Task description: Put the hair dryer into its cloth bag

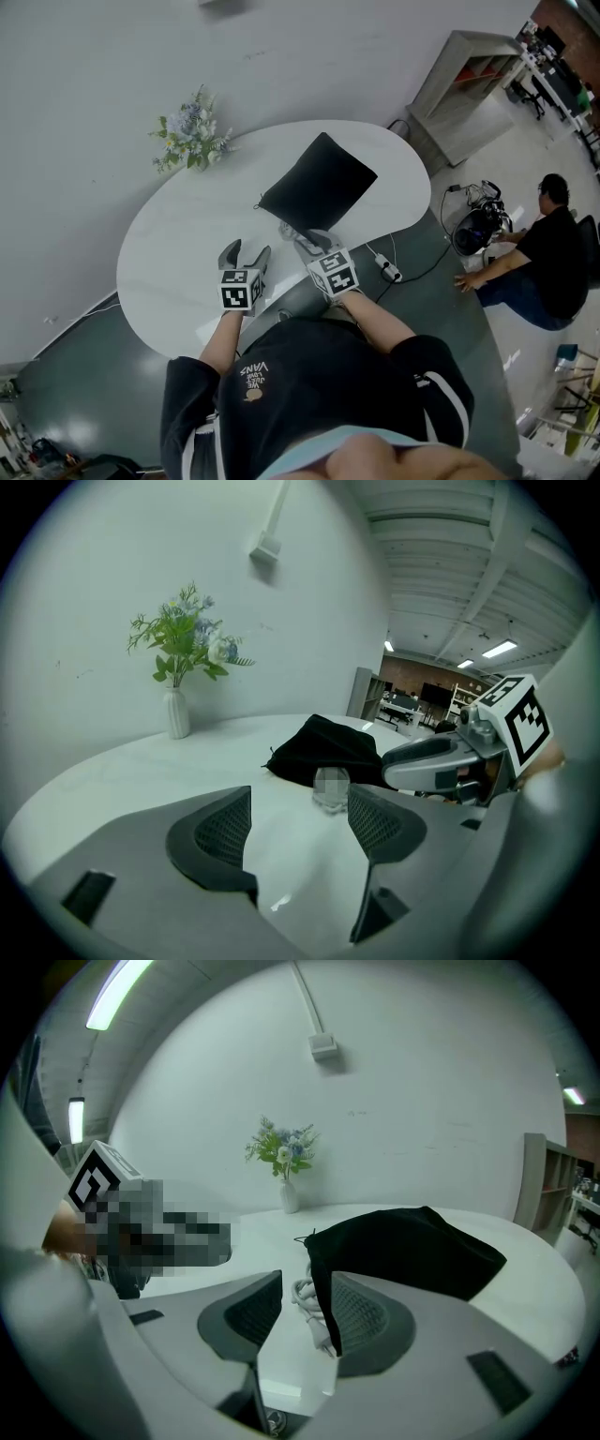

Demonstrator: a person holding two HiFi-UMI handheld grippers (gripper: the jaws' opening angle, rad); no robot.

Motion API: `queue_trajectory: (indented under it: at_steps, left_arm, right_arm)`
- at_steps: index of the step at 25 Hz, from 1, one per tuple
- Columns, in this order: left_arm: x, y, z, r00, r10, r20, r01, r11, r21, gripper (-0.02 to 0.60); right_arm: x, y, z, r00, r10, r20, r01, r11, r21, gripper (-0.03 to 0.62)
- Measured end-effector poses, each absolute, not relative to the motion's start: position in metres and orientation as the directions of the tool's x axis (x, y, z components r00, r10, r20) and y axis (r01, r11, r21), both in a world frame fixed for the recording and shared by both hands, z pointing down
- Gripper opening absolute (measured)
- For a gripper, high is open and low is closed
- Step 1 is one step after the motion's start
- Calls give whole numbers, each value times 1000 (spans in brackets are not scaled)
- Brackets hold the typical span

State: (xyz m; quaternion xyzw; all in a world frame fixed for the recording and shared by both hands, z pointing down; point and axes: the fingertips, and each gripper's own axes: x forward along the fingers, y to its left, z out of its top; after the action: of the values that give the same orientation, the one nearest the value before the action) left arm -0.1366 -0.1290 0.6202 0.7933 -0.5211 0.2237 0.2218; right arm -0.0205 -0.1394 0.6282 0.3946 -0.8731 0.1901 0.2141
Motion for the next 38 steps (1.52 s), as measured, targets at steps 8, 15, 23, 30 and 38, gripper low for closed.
queue_trajectory:
  at_steps: [8, 15, 23, 30, 38]
  left_arm:
    - [-118, -124, 578, 422, -771, 478, -900, -422, 114, 327]
    - [-125, -114, 562, 412, -810, 418, -904, -421, 76, 115]
    - [-136, -99, 546, 417, -829, 372, -902, -428, 57, 20]
    - [-147, -86, 542, 424, -834, 353, -899, -434, 54, 20]
    - [-154, -72, 539, 425, -833, 354, -901, -428, 74, 18]
  right_arm:
    - [-20, -127, 600, -600, -668, 439, -794, 564, -227, 146]
    - [-11, -113, 572, -570, -736, 364, -821, 519, -236, 107]
    - [-9, -101, 551, -567, -769, 297, -823, 509, -253, 54]
    - [-9, -91, 547, -557, -779, 287, -828, 493, -268, 49]
    - [-11, -84, 551, -545, -777, 314, -837, 481, -262, 46]
